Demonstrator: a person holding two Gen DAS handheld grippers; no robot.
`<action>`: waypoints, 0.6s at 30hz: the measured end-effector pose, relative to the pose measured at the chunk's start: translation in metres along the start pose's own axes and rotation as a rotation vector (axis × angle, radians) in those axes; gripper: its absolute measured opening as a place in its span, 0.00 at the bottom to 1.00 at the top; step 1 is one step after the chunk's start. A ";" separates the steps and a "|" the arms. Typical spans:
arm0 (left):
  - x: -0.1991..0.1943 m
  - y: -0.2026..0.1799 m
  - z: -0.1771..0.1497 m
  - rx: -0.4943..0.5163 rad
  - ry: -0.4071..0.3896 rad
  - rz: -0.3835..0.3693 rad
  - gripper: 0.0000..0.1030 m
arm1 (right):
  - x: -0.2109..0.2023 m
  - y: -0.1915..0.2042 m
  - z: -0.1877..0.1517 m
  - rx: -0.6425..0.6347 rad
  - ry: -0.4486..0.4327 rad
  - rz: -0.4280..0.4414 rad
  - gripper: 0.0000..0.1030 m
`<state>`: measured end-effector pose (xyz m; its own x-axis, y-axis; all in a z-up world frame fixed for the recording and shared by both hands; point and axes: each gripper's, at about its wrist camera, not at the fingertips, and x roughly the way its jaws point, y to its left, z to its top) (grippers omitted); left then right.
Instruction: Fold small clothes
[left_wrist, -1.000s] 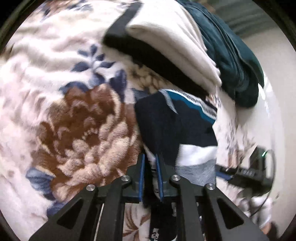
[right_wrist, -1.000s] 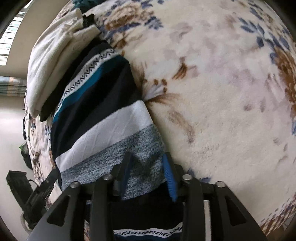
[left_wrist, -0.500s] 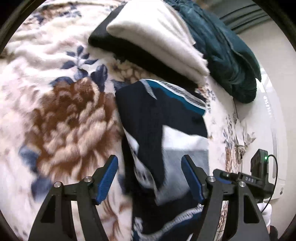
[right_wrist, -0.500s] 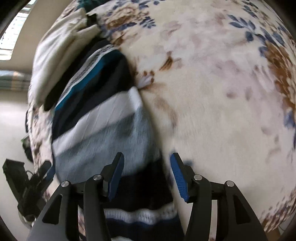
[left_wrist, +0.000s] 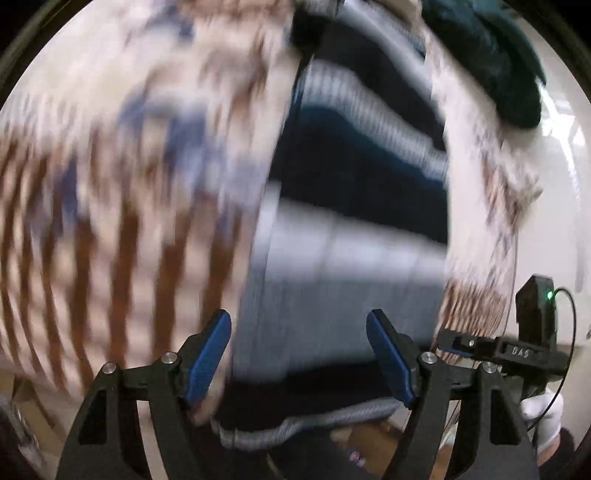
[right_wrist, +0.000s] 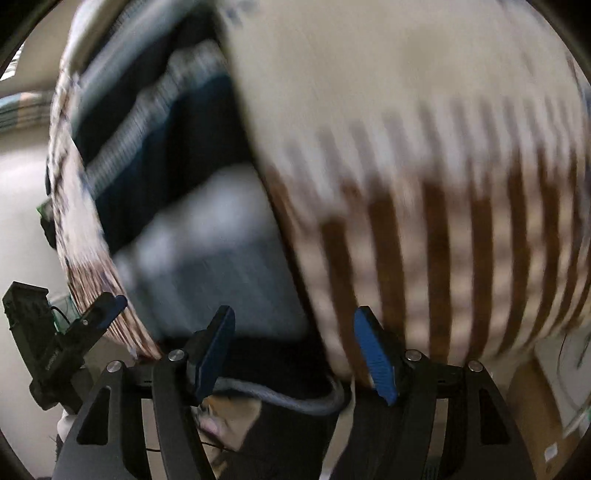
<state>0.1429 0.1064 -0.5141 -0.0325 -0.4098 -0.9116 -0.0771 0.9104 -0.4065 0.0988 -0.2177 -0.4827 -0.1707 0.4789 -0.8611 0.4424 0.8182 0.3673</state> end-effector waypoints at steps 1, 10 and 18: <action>0.007 0.001 -0.012 0.006 0.017 0.011 0.72 | 0.010 -0.005 -0.012 -0.007 0.013 0.005 0.67; 0.031 -0.003 -0.064 0.099 0.016 0.022 0.70 | 0.061 -0.019 -0.057 -0.116 0.062 0.091 0.67; 0.015 -0.010 -0.075 0.160 -0.048 -0.066 0.11 | 0.042 -0.003 -0.068 -0.209 0.002 0.130 0.21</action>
<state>0.0681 0.0868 -0.5191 0.0149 -0.4688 -0.8832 0.0819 0.8809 -0.4662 0.0302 -0.1782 -0.4959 -0.1264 0.5848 -0.8013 0.2691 0.7977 0.5397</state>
